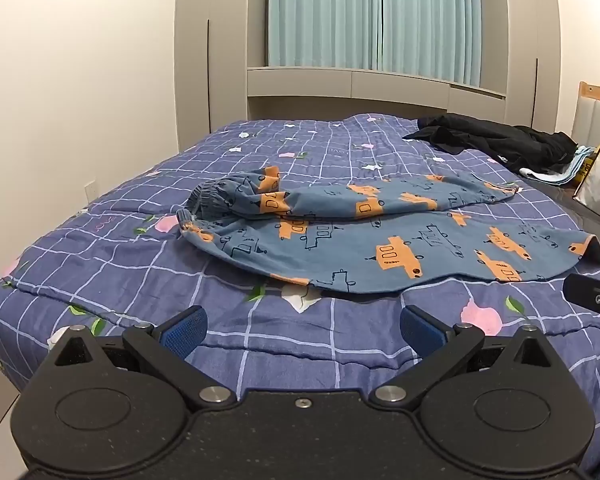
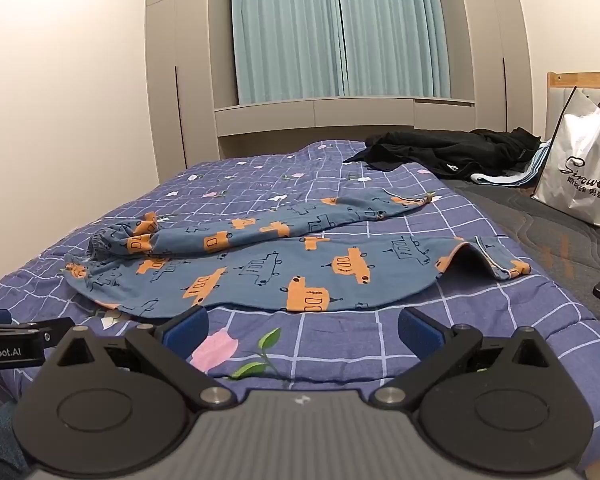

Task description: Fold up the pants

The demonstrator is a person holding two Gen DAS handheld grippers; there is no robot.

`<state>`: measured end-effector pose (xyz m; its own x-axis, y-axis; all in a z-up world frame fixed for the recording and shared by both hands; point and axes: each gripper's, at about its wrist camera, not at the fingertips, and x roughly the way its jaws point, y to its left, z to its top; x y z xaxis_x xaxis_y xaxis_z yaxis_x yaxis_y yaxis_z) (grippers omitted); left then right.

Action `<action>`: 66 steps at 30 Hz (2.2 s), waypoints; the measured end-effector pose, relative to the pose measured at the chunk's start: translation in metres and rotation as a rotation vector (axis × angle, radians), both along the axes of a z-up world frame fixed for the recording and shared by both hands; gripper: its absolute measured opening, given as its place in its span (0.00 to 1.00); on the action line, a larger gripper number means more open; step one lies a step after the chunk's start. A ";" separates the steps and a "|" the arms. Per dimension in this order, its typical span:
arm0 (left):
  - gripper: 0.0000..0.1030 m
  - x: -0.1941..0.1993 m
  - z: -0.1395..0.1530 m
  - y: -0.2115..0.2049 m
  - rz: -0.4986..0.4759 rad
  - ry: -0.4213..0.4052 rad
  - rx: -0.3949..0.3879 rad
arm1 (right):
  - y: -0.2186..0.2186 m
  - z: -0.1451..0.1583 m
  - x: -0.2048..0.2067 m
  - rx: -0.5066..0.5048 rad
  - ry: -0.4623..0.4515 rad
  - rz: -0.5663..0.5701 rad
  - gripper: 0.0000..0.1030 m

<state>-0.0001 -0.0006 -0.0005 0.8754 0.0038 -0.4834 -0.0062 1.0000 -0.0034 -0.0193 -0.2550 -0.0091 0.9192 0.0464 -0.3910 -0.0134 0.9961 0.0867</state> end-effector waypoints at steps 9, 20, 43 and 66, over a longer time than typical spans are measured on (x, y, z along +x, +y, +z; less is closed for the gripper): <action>0.99 -0.002 0.002 -0.002 -0.004 0.005 0.002 | 0.001 0.000 0.000 0.000 0.001 0.000 1.00; 0.99 -0.001 -0.001 -0.004 -0.007 0.008 0.004 | 0.001 0.000 0.000 -0.001 0.002 -0.001 1.00; 0.99 -0.002 -0.001 -0.005 -0.024 0.020 0.019 | 0.001 0.000 -0.001 -0.001 0.006 0.001 1.00; 0.99 0.002 -0.004 -0.002 -0.033 0.041 -0.023 | 0.001 0.000 -0.001 0.003 0.006 -0.001 1.00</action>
<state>0.0016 -0.0024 -0.0050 0.8541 -0.0363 -0.5189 0.0264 0.9993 -0.0265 -0.0206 -0.2540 -0.0086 0.9170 0.0463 -0.3961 -0.0118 0.9959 0.0893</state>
